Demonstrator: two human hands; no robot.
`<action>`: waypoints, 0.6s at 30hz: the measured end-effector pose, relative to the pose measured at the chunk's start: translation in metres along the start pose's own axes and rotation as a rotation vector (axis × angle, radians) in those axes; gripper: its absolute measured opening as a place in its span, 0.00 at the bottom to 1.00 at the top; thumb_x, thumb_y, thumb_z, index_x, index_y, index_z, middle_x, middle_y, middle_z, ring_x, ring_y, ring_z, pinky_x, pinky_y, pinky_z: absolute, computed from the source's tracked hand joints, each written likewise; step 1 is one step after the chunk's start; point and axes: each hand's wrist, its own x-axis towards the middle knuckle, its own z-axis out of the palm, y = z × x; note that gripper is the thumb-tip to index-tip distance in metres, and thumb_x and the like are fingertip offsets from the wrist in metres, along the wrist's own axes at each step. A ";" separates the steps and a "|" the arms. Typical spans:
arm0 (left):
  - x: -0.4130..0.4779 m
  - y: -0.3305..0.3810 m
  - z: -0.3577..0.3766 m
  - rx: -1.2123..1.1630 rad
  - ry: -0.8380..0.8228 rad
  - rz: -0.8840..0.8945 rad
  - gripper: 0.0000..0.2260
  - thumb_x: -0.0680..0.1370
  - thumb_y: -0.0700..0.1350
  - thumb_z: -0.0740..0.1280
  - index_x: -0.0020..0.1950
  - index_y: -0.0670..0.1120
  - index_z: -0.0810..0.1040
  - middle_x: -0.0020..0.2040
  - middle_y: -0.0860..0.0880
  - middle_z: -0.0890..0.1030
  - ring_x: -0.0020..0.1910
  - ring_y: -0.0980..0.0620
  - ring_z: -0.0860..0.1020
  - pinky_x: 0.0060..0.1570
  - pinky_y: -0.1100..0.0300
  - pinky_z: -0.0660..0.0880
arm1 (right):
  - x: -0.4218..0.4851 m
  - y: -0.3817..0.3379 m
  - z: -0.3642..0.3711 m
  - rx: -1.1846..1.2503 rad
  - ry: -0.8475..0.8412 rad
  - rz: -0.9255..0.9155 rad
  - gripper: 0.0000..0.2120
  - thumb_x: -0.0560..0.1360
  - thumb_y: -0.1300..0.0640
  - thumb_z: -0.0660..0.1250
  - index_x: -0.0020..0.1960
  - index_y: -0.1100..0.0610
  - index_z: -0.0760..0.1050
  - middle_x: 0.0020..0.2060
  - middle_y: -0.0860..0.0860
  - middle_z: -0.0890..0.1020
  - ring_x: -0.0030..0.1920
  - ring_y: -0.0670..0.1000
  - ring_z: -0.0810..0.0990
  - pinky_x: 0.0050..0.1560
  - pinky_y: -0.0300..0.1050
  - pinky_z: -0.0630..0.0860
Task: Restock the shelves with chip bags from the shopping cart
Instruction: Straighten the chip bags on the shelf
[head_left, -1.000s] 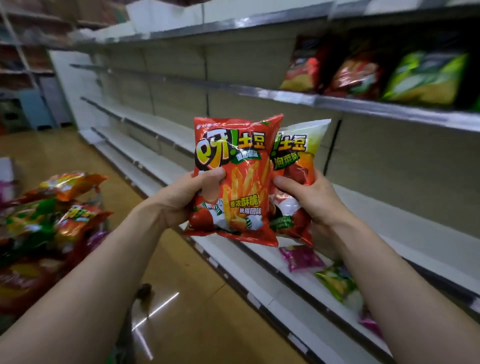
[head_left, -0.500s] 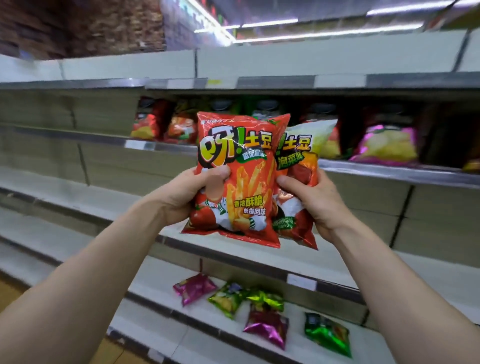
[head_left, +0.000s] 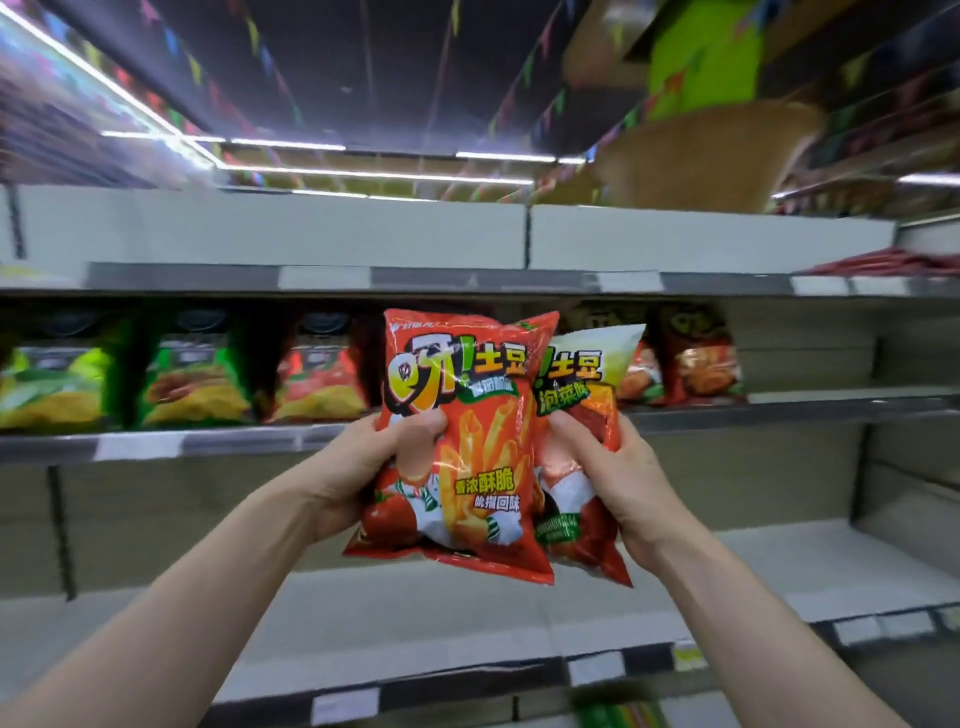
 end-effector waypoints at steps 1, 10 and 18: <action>0.013 -0.003 0.012 -0.004 -0.023 -0.001 0.22 0.64 0.50 0.74 0.54 0.42 0.79 0.50 0.41 0.85 0.43 0.46 0.84 0.45 0.53 0.82 | 0.004 0.000 -0.014 -0.019 0.037 -0.002 0.17 0.71 0.51 0.74 0.57 0.51 0.76 0.48 0.50 0.86 0.48 0.51 0.85 0.52 0.51 0.80; 0.113 -0.019 0.114 -0.056 -0.227 -0.004 0.26 0.65 0.50 0.73 0.60 0.42 0.77 0.49 0.42 0.85 0.44 0.45 0.84 0.40 0.55 0.81 | 0.044 -0.007 -0.135 -0.160 0.263 -0.016 0.18 0.69 0.47 0.75 0.56 0.49 0.76 0.49 0.49 0.85 0.50 0.52 0.84 0.57 0.55 0.78; 0.177 -0.036 0.190 -0.130 -0.216 -0.017 0.25 0.64 0.51 0.73 0.59 0.43 0.78 0.52 0.41 0.84 0.49 0.42 0.84 0.52 0.48 0.80 | 0.081 -0.008 -0.218 -0.216 0.371 -0.038 0.30 0.63 0.40 0.76 0.60 0.51 0.74 0.49 0.49 0.85 0.50 0.50 0.84 0.54 0.50 0.79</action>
